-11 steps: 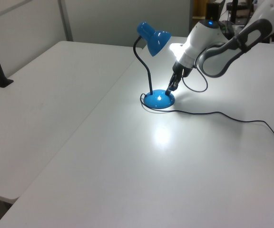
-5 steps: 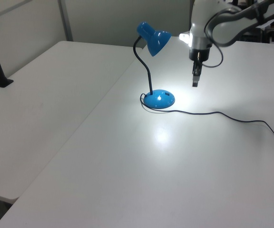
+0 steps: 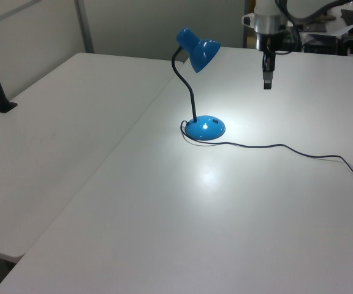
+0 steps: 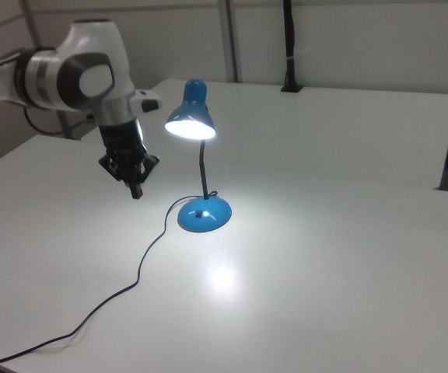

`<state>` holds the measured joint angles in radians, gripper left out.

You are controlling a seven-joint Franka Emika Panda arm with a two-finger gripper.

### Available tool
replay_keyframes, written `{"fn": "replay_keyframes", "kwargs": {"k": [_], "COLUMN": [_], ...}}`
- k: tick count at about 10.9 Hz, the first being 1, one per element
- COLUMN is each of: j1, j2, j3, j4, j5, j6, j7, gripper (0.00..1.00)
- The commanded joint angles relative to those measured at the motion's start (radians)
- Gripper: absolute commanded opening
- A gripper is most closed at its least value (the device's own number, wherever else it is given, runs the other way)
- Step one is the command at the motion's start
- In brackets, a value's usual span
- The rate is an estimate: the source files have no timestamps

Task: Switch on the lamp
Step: 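Lift the gripper up and away from the lamp base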

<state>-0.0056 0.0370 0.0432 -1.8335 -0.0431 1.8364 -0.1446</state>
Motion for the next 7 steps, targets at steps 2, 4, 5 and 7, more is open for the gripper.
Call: {"fn": "replay_keyframes", "kwargs": {"k": [2, 4, 5, 7], "j1": [0.019, 0.022, 0.051, 0.062], "j2": [-0.012, -0.028, -0.034, -0.051], "j3": [0.001, 0.001, -0.009, -0.014], "j4": [0.144, 0.16, 0.187, 0.191], "j5": [-0.02, -0.02, -0.021, -0.02], "j6": [-0.135, -0.147, -0.166, -0.178], "j7": [0.078, 0.155, 0.177, 0.183], "gripper": [0.03, 0.1, 0.15, 0.52]}}
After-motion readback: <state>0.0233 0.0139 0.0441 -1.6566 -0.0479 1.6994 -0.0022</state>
